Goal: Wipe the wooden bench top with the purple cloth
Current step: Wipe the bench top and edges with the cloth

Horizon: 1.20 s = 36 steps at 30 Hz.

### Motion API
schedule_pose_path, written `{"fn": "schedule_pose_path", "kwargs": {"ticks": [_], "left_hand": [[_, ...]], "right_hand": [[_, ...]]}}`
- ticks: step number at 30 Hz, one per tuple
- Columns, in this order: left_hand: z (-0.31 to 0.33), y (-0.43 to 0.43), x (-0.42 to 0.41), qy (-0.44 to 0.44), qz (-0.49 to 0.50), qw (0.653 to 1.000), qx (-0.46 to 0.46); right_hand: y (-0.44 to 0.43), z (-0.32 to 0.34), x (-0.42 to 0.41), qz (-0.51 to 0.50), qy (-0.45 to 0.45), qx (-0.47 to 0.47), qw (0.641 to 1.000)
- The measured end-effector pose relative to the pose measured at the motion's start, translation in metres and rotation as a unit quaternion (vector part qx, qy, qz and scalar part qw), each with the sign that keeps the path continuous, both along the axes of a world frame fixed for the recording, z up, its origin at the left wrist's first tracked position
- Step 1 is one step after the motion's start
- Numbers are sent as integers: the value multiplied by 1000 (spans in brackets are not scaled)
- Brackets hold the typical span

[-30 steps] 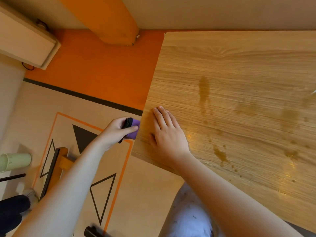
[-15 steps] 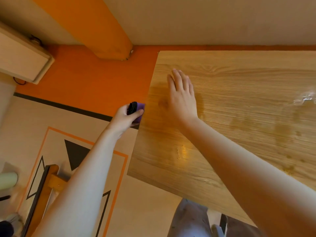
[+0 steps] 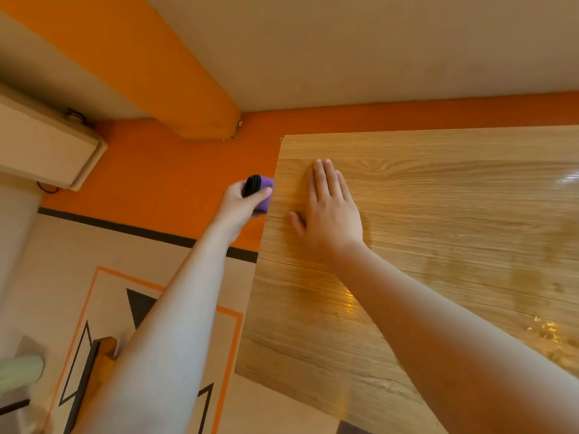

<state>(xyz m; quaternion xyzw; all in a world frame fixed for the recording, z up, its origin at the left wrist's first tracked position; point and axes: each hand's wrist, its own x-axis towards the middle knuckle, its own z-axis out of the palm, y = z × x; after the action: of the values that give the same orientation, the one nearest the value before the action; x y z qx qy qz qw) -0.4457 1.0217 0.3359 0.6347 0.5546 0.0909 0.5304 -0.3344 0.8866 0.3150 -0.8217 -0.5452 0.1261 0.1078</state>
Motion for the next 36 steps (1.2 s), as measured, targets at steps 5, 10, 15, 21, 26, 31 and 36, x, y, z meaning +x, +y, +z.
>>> {"fn": "schedule_pose_path", "kwargs": {"ticks": [5, 10, 15, 21, 26, 31, 36], "left_hand": [[-2, 20, 34, -5, -7, 1000, 29], [2, 4, 2, 43, -21, 999, 12], [4, -3, -26, 73, -48, 996, -29], [5, -2, -2, 41, -14, 999, -15], [4, 19, 35, 19, 11, 1000, 2], [0, 44, 84, -17, 35, 999, 31], [-2, 34, 65, -17, 49, 999, 11]], "right_hand": [[2, 6, 5, -3, 10, 3, 1000], [8, 23, 30, 25, 74, 14, 997], [-16, 11, 101, -5, 85, 86, 993], [-33, -6, 125, -13, 52, 94, 994], [-33, -11, 118, -11, 33, 97, 995], [-31, -13, 120, -15, 25, 107, 994], [-31, -14, 119, -11, 21, 107, 994]]}}
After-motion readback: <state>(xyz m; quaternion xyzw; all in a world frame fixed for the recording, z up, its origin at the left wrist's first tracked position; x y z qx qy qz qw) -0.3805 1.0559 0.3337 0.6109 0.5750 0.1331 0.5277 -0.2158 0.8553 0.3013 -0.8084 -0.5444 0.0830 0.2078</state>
